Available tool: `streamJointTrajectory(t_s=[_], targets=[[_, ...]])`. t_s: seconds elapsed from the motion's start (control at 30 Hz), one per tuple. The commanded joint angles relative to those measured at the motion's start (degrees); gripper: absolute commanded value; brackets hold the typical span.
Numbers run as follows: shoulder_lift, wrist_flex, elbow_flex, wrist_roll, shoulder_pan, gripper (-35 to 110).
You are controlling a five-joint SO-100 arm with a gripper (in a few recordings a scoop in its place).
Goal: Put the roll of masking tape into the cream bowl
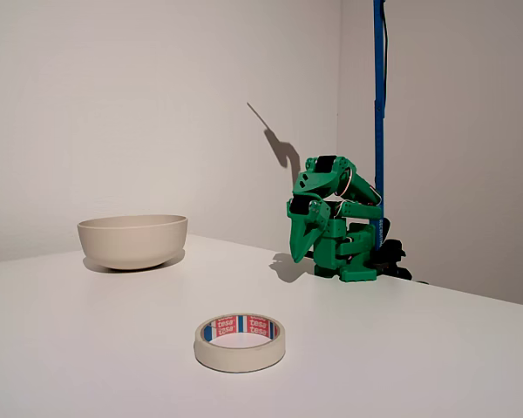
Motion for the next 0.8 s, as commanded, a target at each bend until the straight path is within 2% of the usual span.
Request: streamJointTrajectory(t_s=[0.0,0.47,0.6,0.77], targets=[[-0.09,0.62,-1.58,0.44,-0.18,-8],[-0.09,0.53,-1.67,1.32,0.88,-8],[-0.09,-0.26,-6.06,1.67,0.79,-8],[-18.19,-4.66,-16.96,4.48,-0.53,-8]])
